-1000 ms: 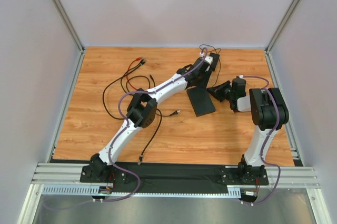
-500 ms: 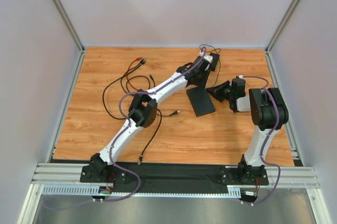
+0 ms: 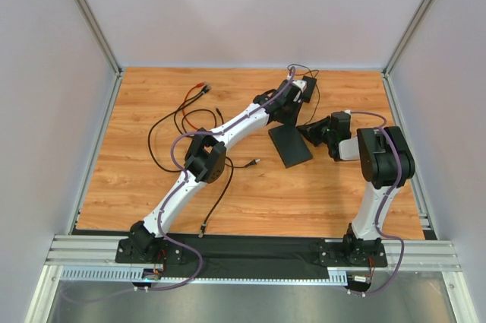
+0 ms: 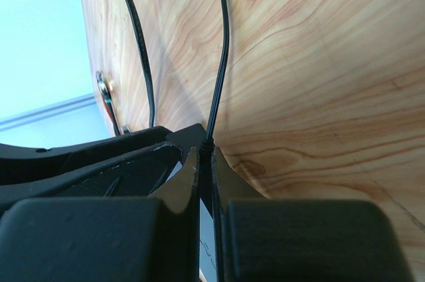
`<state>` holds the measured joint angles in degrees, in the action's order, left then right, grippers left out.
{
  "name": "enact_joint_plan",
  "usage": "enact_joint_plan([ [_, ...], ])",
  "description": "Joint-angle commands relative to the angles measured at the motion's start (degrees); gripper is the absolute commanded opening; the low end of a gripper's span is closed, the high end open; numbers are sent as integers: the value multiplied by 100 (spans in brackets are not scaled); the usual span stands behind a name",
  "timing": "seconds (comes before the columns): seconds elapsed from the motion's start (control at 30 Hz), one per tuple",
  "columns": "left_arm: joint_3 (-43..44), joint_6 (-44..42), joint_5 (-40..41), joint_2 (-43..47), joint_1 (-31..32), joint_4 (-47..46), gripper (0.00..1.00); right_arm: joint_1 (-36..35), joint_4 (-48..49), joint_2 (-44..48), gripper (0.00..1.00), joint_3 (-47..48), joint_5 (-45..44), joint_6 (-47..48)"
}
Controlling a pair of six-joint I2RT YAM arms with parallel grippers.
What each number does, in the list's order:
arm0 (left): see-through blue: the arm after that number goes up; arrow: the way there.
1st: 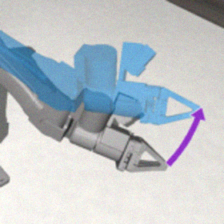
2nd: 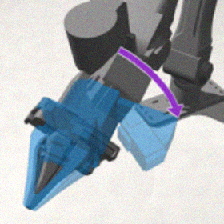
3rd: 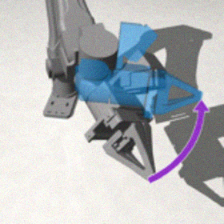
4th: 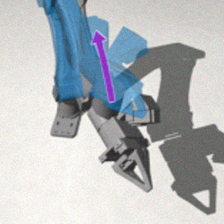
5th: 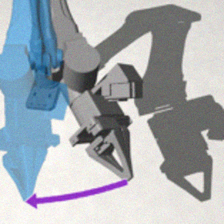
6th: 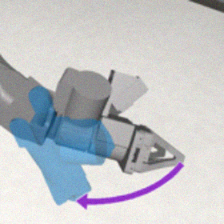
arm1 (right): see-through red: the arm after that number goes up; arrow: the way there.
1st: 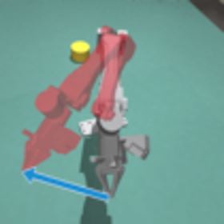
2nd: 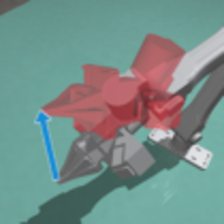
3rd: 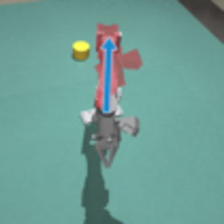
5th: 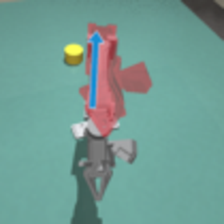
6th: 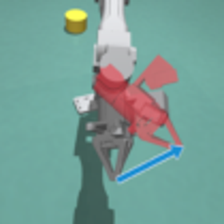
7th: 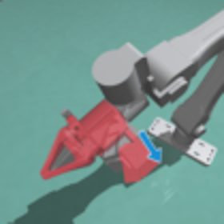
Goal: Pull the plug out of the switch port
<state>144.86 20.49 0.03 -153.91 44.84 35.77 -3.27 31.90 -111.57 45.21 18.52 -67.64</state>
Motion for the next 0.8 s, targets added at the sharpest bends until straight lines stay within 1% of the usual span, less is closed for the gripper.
enact_joint_plan([
  [0.0, 174, -98, -205, -236, -19, 615, 36, 98, 167, -146, 0, 102, -1087, -276],
  [0.2, 201, -115, -434, -263, -72, 589, 36, 274, 229, -181, 0, 102, -1254, -513],
  [0.4, 192, -142, -486, -263, -72, 545, 34, 283, -218, -67, 0, 435, -1448, -426],
  [0.47, 192, -151, -504, -263, -72, 545, 33, 274, -438, -93, 0, 681, -1448, -329],
  [0.5, 192, -159, -513, -271, -72, 545, 33, 457, -474, -84, 0, 752, -1465, -277],
  [0.53, 192, -159, -522, -272, -72, 545, 33, 476, -544, -76, 0, 883, -1474, -155],
  [0.57, 192, -168, -548, -272, -72, 545, 33, 494, -849, -84, 0, 1145, -1474, 82],
  [0.67, 236, -186, -592, -298, -72, 554, 33, 520, -1133, -111, 0, 1480, -1343, 469],
  [0.77, 227, -212, -627, -263, -72, 528, 33, 520, -1168, -76, 0, 1534, -1247, 742],
])
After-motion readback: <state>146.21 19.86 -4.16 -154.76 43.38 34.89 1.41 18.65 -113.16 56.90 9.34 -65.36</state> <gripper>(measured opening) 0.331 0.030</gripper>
